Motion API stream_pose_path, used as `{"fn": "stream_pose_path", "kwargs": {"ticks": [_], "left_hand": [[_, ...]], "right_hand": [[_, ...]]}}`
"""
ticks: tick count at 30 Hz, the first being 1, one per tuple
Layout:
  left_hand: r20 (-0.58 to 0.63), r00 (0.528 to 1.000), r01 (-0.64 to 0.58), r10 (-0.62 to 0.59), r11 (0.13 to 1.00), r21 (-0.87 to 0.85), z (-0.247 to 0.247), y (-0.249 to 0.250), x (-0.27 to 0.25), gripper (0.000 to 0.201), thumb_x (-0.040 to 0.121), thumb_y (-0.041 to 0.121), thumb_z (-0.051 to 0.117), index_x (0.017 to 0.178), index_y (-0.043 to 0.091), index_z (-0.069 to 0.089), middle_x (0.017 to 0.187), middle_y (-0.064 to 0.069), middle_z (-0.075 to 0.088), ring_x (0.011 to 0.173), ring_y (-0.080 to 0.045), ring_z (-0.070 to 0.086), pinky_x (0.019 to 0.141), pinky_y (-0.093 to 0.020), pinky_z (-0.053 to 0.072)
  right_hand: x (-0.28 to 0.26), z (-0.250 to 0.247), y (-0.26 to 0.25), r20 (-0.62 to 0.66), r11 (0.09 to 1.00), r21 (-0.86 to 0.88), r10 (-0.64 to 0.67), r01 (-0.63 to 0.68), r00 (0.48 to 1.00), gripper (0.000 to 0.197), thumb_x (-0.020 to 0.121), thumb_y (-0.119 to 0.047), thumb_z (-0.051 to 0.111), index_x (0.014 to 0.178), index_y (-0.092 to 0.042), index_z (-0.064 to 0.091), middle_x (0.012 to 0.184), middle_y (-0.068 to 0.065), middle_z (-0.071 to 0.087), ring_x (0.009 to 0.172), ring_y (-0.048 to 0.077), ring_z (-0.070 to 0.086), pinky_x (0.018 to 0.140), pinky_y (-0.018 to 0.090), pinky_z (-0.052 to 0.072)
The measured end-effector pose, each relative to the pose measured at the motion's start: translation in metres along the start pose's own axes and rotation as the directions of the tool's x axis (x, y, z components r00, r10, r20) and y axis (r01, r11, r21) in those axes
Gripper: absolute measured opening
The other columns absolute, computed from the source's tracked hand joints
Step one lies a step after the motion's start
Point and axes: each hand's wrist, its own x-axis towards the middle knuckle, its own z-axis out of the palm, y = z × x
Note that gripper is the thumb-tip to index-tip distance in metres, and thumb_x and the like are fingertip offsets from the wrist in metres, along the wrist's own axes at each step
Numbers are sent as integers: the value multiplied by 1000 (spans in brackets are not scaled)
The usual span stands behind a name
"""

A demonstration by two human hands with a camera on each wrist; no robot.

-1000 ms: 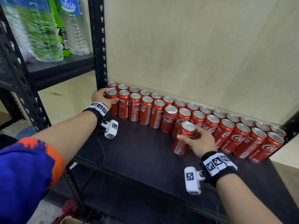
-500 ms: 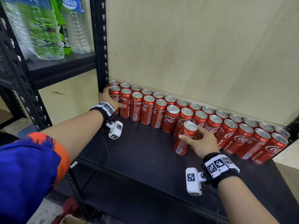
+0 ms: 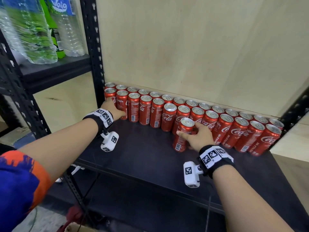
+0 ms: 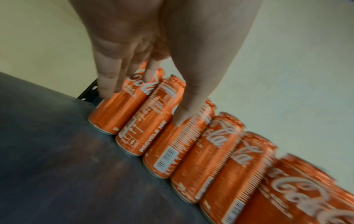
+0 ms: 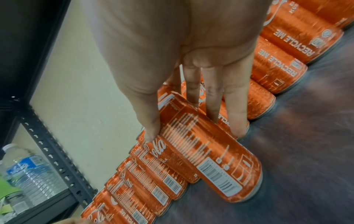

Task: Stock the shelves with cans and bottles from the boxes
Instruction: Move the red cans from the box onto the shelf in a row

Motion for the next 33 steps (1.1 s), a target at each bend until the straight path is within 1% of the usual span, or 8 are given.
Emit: {"fn": "stream_pose_path", "kwargs": {"ticks": [4, 7, 11, 14, 18, 22, 26, 33], "left_hand": [[126, 991, -60, 50, 995, 83, 14, 16, -11, 101, 46, 75, 75, 129, 20, 54, 127, 4, 65, 110, -19, 63, 98, -39, 52], [221, 965, -181, 140, 967, 181, 22, 45, -43, 95, 62, 68, 77, 138, 19, 50, 136, 1, 59, 120, -24, 59, 102, -36, 48], [426, 884, -339, 191, 890, 305, 44, 73, -82, 97, 78, 58, 77, 154, 17, 34, 154, -5, 45, 137, -27, 47, 107, -34, 40], [559, 806, -456, 194, 805, 379, 66, 87, -102, 97, 76, 63, 76, 154, 20, 36, 156, -3, 42, 140, -25, 44, 109, -34, 38], [660, 738, -518, 139, 744, 422, 91, 94, -122, 108, 68, 65, 81, 156, 23, 33, 160, 0, 36, 144, -24, 39, 116, -39, 36], [696, 705, -562, 136, 706, 432, 103, 97, -135, 107, 68, 64, 82, 155, 22, 36, 160, 0, 36, 145, -23, 38, 116, -36, 35], [708, 696, -571, 119, 689, 446, 110, 94, -143, 103, 65, 67, 81, 151, 24, 43, 157, 1, 40, 142, -22, 40, 114, -34, 35], [699, 707, -570, 108, 672, 472, 114, 94, -150, 111, 56, 62, 89, 150, 21, 46, 152, 2, 47, 136, -19, 48, 111, -32, 41]], "right_hand": [[-8, -2, -6, -42, 999, -44, -21, 19, 999, 66, 62, -53, 87, 121, -30, 69, 109, -11, 73, 99, 11, 68, 83, 45, 61], [-17, -10, -10, -81, 995, -100, -19, 11, 996, 60, 70, -44, 88, 123, -24, 69, 115, -6, 73, 105, 14, 67, 96, 37, 55], [-34, -29, -2, -106, 992, -124, 10, -24, 994, 61, 69, -45, 88, 123, -24, 68, 117, -7, 72, 106, 13, 67, 98, 37, 54], [-52, -50, 6, -144, 987, -151, 31, -53, 989, 61, 70, -46, 88, 124, -25, 68, 117, -8, 72, 106, 13, 66, 99, 37, 54], [-81, -80, 18, -225, 972, -210, 57, -105, 973, 57, 72, -46, 87, 123, -27, 67, 117, -6, 71, 109, 17, 66, 98, 38, 53], [-100, -107, 32, -292, 953, -270, 52, -134, 955, 53, 73, -47, 86, 118, -25, 69, 115, -3, 73, 108, 19, 66, 94, 32, 51], [-111, -130, 46, -348, 936, -297, 76, -187, 934, 57, 73, -49, 85, 122, -25, 69, 117, -2, 72, 108, 21, 67, 96, 37, 53], [-103, -163, 59, -446, 928, -254, 138, -273, 884, 62, 74, -39, 88, 125, -18, 60, 120, 4, 71, 108, 25, 67, 94, 36, 52]]}}
